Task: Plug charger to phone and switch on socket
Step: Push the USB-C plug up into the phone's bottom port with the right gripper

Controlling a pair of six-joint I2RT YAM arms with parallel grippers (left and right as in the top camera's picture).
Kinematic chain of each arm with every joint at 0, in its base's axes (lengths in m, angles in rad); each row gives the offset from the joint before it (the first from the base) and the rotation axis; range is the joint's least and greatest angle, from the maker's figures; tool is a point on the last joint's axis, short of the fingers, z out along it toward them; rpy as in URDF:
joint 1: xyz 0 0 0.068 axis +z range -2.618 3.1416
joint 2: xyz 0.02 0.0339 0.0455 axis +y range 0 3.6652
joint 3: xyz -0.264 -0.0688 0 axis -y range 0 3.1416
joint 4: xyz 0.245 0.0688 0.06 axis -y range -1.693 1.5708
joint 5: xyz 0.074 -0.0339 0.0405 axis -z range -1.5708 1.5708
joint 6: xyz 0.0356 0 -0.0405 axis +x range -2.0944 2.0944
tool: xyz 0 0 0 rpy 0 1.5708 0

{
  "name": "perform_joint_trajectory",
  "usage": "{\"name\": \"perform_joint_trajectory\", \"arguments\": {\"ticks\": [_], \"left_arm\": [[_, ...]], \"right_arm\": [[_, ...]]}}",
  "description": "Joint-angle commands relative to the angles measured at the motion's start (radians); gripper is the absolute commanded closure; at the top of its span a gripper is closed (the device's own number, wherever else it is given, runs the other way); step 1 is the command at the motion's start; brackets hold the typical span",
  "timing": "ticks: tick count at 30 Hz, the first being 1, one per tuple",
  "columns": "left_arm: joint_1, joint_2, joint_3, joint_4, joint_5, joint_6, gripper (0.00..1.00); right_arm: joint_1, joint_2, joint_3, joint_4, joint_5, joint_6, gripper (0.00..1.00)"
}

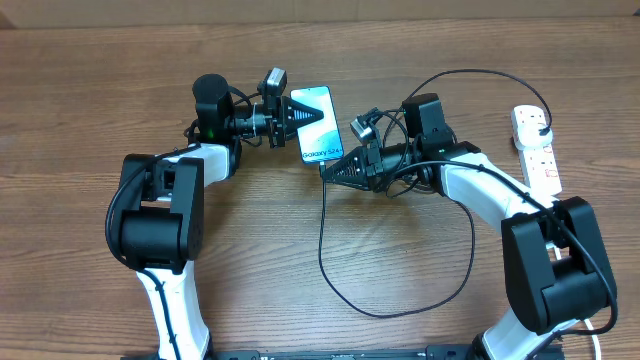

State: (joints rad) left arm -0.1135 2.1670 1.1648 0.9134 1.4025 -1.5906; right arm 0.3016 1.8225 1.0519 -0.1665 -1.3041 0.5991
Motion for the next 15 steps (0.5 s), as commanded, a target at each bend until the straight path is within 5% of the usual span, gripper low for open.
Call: {"name": "perform_joint_trajectory", "arguments": {"ticks": [1,15], "left_arm": [[0.008,0.004,0.024,0.011,0.014,0.012,0.96],[0.008,0.004,0.024,0.011,0.023,0.012,0.96]], "right_arm": [[-0.007,0.009,-0.005,0.005,-0.006,-0.001,0.96],[-0.018,0.009,-0.005,0.005,0.013,0.0,0.96]]}}
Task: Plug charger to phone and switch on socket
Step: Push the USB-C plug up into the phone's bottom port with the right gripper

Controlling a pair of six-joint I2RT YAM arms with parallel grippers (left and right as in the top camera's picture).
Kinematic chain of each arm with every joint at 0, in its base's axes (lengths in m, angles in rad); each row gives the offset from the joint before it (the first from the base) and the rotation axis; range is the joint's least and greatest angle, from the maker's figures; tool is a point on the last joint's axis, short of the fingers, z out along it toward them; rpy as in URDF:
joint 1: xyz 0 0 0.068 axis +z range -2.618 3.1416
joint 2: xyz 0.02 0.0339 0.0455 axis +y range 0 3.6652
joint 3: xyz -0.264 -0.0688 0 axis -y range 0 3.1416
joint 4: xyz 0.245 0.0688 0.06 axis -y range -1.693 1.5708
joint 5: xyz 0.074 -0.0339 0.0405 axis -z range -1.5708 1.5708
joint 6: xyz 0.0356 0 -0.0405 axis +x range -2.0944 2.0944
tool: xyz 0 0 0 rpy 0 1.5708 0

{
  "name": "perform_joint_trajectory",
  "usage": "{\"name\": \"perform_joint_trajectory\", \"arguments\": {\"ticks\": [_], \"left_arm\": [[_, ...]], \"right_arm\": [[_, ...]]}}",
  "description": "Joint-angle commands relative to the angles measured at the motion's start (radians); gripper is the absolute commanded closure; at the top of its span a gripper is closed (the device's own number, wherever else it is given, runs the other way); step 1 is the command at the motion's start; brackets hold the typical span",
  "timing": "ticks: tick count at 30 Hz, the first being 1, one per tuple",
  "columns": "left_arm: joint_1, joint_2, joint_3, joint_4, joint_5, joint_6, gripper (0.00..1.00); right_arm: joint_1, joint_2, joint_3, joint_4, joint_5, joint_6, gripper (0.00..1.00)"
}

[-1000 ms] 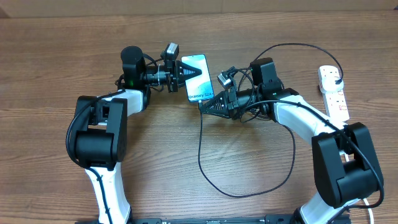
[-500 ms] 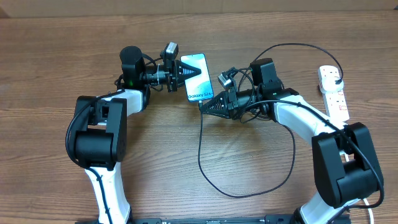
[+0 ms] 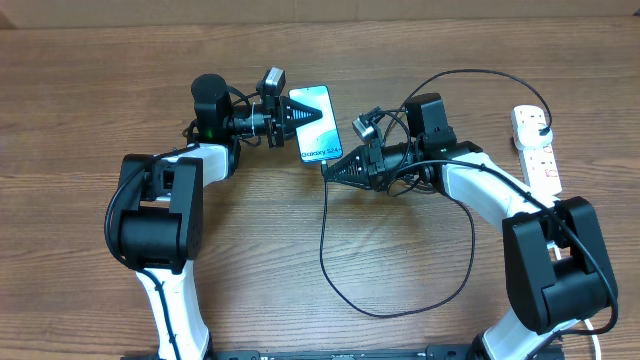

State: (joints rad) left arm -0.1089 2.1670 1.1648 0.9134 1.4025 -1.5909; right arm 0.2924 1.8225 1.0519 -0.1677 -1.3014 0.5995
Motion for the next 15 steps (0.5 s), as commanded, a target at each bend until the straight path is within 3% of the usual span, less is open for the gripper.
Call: {"name": "perform_joint_trajectory", "arguments": {"ticks": [1,15], "left_arm": [[0.004,0.004,0.024,0.011,0.023,0.012,0.95],[-0.013,0.004,0.024,0.011,0.018,0.025,0.96]], "right_arm": [[-0.009,0.009,-0.005,0.006,0.01,0.0,0.96],[-0.009,0.009,-0.005,0.01,0.01,0.0,0.96]]}}
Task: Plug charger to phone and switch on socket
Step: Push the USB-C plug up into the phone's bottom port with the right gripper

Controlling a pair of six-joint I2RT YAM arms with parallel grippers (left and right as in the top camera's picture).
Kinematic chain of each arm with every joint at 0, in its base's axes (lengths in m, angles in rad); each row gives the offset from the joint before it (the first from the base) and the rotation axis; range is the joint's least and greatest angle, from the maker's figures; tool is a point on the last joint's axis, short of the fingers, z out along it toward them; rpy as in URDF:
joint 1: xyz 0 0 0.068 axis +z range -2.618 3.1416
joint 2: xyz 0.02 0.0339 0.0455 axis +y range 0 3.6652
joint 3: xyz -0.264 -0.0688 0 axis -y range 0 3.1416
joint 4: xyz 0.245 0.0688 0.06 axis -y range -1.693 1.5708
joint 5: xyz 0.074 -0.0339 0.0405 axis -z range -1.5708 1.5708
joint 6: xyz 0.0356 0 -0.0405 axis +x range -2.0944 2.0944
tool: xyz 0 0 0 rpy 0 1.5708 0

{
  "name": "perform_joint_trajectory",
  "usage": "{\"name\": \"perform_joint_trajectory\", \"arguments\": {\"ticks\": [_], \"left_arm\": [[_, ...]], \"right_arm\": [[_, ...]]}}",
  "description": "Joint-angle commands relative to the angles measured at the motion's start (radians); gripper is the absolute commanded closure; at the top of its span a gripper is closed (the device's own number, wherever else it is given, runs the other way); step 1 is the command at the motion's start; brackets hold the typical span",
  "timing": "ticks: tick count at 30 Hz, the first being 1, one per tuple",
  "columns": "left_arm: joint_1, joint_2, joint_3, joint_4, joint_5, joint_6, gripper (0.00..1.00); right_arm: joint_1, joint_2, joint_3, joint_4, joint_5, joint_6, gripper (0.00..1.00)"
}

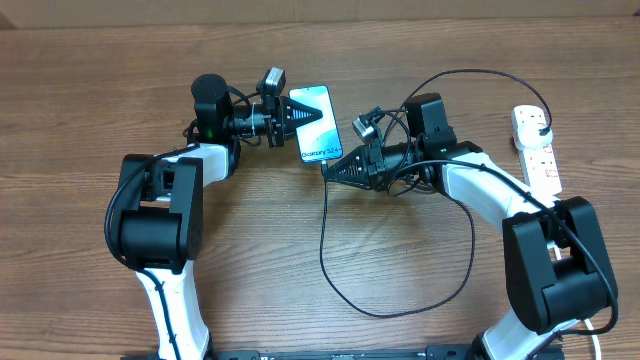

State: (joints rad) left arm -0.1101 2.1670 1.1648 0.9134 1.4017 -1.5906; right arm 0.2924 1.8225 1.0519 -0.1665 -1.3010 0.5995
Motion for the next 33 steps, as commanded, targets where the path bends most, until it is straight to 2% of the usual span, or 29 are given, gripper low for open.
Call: {"name": "perform_joint_trajectory", "arguments": {"ticks": [1,20,33], "left_arm": [[-0.011,0.004,0.024,0.011,0.018,0.024,0.96],[-0.015,0.004,0.024,0.012,0.042,0.031,0.96],[-0.015,0.004,0.024,0.072,0.163,-0.008,0.96]], "right_arm": [[-0.009,0.009,-0.005,0.009,0.01,0.0,0.96],[-0.009,0.009,-0.005,0.057,0.042,0.034,0.96],[-0.046,0.009,-0.005,0.058,0.069,0.033,0.96]]}}
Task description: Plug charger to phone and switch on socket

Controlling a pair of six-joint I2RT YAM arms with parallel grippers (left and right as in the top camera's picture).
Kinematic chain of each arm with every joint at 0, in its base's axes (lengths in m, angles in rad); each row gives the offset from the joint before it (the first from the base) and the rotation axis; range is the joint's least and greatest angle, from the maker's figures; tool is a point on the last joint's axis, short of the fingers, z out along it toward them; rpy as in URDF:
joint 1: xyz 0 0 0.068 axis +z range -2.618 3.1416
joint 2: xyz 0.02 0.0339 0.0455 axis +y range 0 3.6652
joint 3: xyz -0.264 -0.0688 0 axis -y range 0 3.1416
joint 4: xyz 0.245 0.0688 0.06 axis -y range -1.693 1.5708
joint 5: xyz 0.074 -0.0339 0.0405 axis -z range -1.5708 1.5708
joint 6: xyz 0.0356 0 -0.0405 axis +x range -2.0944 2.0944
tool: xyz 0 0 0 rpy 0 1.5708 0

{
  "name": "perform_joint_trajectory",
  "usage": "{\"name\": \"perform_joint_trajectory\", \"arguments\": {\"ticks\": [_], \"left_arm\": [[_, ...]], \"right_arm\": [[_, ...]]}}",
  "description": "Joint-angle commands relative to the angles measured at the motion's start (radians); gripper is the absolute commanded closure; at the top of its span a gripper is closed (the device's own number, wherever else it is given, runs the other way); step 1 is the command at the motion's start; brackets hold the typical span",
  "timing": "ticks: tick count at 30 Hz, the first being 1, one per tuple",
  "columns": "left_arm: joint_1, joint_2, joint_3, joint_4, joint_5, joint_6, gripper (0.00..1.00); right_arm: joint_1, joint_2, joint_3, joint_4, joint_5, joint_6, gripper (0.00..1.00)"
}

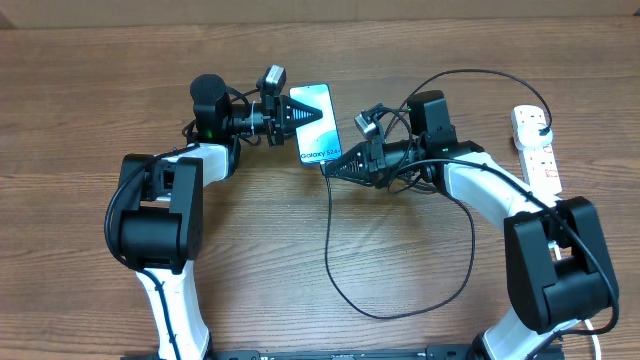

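The phone (318,124) lies screen up on the wooden table, its lit display reading Galaxy S24. My left gripper (305,112) reaches over its left edge and seems to press on it; whether its fingers are open is unclear. My right gripper (328,170) sits at the phone's bottom end, shut on the charger plug, whose black cable (330,262) drops toward the front, loops around and runs back to the white power strip (537,149) at the right. The plug tip is hidden by the fingers.
The cable arches over the right arm (480,190) and lies in a wide loop on the table between the two arm bases. The power strip lies near the table's right edge with the charger adapter (541,123) plugged in.
My right gripper has moved slightly up and right along the phone's bottom edge, with the plug in it. The cable beneath shifted a little right. The left gripper and phone are unchanged.
Throughout, my left gripper stayed on the phone's left side. My right gripper held the plug just below the phone's bottom end and shifted in small steps, closer to the bottom edge each time, and now sits against it.
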State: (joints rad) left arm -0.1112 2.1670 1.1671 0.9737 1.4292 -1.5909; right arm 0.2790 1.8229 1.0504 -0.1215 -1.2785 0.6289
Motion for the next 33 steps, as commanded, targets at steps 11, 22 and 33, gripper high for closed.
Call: {"name": "perform_joint_trajectory", "arguments": {"ticks": [11,22,33], "left_arm": [[-0.014,0.004,0.021,0.012,0.121,-0.01,0.95],[-0.011,0.004,0.021,0.012,0.071,-0.01,0.96],[0.011,0.004,0.021,0.012,-0.027,-0.01,0.95]], "right_arm": [[-0.033,0.008,-0.003,0.012,0.046,0.004,0.96],[-0.032,0.008,-0.003,0.012,-0.078,-0.037,0.56],[-0.018,0.008,-0.003,-0.076,-0.077,-0.114,0.46]]}}
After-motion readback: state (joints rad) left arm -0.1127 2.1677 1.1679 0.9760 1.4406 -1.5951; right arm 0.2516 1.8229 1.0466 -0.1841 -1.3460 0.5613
